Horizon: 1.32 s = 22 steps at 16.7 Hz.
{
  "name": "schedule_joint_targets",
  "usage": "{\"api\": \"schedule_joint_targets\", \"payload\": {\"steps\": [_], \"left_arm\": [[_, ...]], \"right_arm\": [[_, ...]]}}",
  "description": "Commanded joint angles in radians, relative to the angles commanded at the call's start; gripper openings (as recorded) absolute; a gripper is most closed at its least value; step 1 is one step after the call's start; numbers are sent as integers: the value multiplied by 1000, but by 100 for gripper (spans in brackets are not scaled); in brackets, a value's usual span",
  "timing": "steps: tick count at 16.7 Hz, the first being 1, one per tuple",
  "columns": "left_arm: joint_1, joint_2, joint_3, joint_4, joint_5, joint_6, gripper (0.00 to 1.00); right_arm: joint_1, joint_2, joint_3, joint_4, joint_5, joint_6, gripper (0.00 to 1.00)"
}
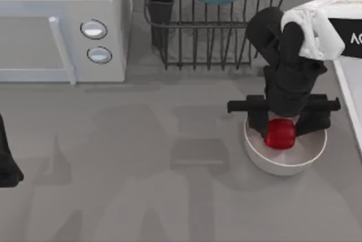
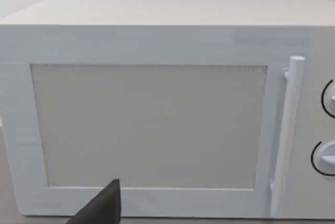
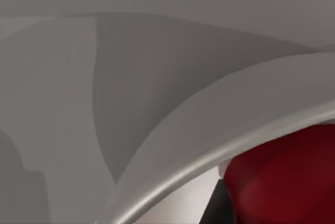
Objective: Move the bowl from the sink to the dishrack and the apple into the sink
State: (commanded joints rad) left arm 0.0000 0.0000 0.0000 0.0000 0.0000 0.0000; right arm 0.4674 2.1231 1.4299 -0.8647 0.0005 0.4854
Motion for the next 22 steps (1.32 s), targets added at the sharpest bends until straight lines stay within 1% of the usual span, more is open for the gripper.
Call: {"api": "schedule_joint_targets", "payload": {"steps": [3,7,20,21,22], "left_arm": [[0,0,0,0,0,0,100],[0,0,0,0,0,0,100],[0,0,0,0,0,0,100],[0,0,0,0,0,0,100],[0,0,0,0,0,0,100]], "right_arm": [[1,31,-48,67,2,2,100],[1,32,-50,69,2,2,100],[1,32,-50,69,2,2,2],[1,32,-50,69,2,2,0],[1,32,-50,69,2,2,0]]}}
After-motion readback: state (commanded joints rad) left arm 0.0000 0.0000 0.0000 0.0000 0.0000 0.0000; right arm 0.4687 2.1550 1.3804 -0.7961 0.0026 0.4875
